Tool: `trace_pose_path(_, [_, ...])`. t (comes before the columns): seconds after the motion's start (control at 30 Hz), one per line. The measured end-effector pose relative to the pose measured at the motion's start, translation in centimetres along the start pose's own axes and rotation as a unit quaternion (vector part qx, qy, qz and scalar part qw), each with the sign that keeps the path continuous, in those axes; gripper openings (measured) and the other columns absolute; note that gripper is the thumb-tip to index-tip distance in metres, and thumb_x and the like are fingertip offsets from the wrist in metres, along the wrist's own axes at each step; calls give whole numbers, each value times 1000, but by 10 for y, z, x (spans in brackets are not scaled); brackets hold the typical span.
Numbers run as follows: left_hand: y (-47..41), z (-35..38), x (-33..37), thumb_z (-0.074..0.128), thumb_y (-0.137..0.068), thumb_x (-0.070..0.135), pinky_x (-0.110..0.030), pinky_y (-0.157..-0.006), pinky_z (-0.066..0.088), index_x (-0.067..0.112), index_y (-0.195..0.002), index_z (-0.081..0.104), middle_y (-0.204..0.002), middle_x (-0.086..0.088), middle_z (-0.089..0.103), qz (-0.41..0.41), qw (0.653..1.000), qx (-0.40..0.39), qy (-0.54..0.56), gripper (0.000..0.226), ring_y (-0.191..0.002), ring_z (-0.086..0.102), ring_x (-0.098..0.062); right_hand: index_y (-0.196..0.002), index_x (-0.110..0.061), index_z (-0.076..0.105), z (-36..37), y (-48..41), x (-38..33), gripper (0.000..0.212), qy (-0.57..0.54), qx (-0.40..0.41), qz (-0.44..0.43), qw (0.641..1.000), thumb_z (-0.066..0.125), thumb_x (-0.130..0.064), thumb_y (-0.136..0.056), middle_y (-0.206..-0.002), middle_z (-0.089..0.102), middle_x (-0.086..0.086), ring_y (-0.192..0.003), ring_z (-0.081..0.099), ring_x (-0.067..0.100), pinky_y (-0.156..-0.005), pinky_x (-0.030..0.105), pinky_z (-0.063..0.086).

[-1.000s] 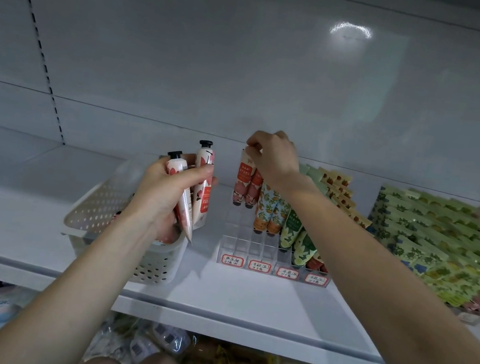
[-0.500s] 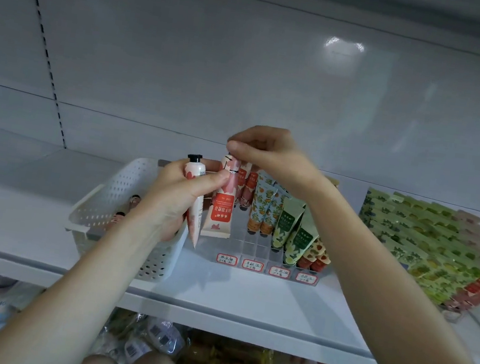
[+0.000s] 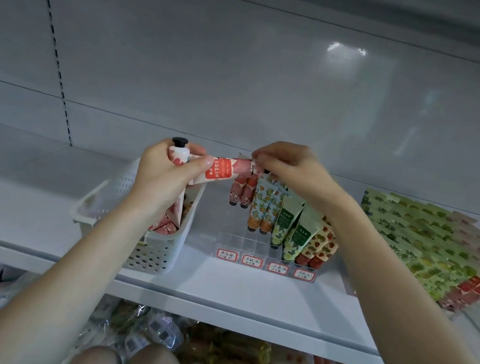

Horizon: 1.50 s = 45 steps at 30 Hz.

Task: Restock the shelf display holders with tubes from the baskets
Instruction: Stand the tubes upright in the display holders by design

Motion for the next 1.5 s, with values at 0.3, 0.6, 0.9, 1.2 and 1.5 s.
trace_pose_path(0.3, [-3, 2, 5, 70, -81, 17, -27, -59, 55, 18, -82, 56, -74, 0, 64, -11, 1000, -6, 4, 15, -60, 66, -9, -101, -15, 61, 6, -10, -24, 20, 122, -41, -59, 990, 68, -21, -83, -87, 62, -9, -73, 59, 2, -60, 11, 48])
trace_pose_path(0.6, [-1, -5, -36, 43, -93, 30, -23, -55, 44, 17, -74, 48, -56, 2, 52, -198, 967, -21, 160, 23, -42, 50, -10, -84, -14, 53, 1, -40, 11, 14, -33, 104, 62, 992, 66, -7, -82, -77, 61, 0, -73, 61, 15, -71, 26, 53])
trace_pose_path(0.9, [-12, -32, -47, 60, -88, 34, -20, -55, 50, 16, -84, 54, -78, 2, 70, -113, 982, 23, 147, 19, -61, 63, -6, -102, -11, 60, 28, -56, 32, 22, 258, 68, 43, 963, 62, -10, -81, -91, 62, 4, -78, 57, 18, -57, 23, 48])
trace_pose_path(1.2, [-17, -38, -69, 69, -77, 15, -18, -62, 54, 3, -89, 59, -70, -1, 72, -133, 973, 13, 188, 20, -80, 70, -13, -108, -12, 63, 39, -54, 40, 25, 472, 82, 37, 877, 53, -29, -92, -101, 63, 7, -104, 51, 25, -76, 29, 35])
trace_pose_path(1.5, [-20, -47, -87, 68, -82, 19, -19, -60, 54, 5, -92, 57, -86, -8, 69, -156, 966, 70, 194, 20, -73, 70, -13, -108, -10, 61, 36, -64, 42, 22, 500, 56, 54, 862, 52, -24, -95, -102, 65, 8, -102, 54, 26, -85, 32, 37])
Point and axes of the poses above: each hand's wrist, its own y-axis away from the middle knuckle, its own z-axis out of the palm, x = y × z, the point moved 7 cm from there along -y, towards the middle knuckle
